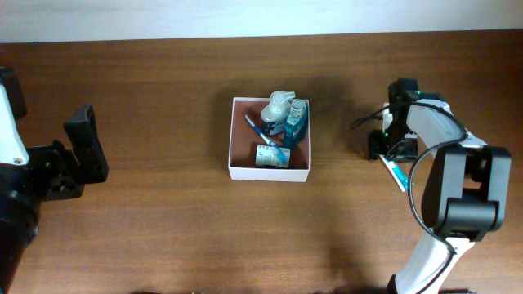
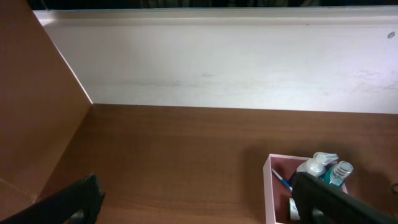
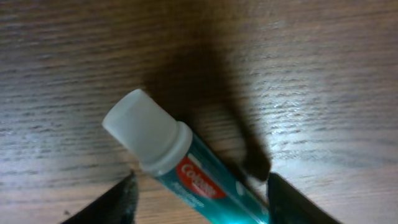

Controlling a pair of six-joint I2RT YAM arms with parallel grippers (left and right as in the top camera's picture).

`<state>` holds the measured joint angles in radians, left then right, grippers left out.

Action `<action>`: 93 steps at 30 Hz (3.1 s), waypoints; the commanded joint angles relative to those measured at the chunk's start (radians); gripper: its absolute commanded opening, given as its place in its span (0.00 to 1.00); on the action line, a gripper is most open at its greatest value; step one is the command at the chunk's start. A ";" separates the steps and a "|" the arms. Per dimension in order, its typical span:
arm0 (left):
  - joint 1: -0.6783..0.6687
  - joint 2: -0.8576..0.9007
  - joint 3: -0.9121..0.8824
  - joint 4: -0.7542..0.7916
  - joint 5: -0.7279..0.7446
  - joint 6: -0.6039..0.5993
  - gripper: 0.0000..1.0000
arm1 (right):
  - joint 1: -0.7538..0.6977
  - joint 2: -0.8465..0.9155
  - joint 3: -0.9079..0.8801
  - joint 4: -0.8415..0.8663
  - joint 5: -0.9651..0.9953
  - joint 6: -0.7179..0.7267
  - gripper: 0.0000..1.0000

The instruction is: Pack container

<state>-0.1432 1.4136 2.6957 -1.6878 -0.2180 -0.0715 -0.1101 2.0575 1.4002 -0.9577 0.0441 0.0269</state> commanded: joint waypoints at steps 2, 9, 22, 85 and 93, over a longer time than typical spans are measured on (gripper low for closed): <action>0.004 -0.002 0.002 0.001 -0.011 0.009 0.99 | -0.002 0.027 -0.010 0.000 -0.011 0.066 0.45; 0.004 -0.002 0.002 0.001 -0.011 0.009 0.99 | -0.002 0.021 -0.009 -0.033 -0.013 0.084 0.24; 0.004 -0.002 0.002 0.001 -0.011 0.009 0.99 | 0.186 -0.375 0.074 -0.118 -0.072 0.084 0.04; 0.004 -0.002 0.002 0.000 -0.011 0.009 0.99 | 0.448 -0.988 0.449 -0.285 0.238 -0.067 0.99; 0.004 -0.002 0.002 0.001 -0.011 0.009 1.00 | 0.234 -1.236 0.204 -0.261 0.030 -0.108 0.99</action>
<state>-0.1432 1.4136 2.6957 -1.6875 -0.2184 -0.0715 0.1871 0.8749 1.7287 -1.2308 0.1886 -0.0669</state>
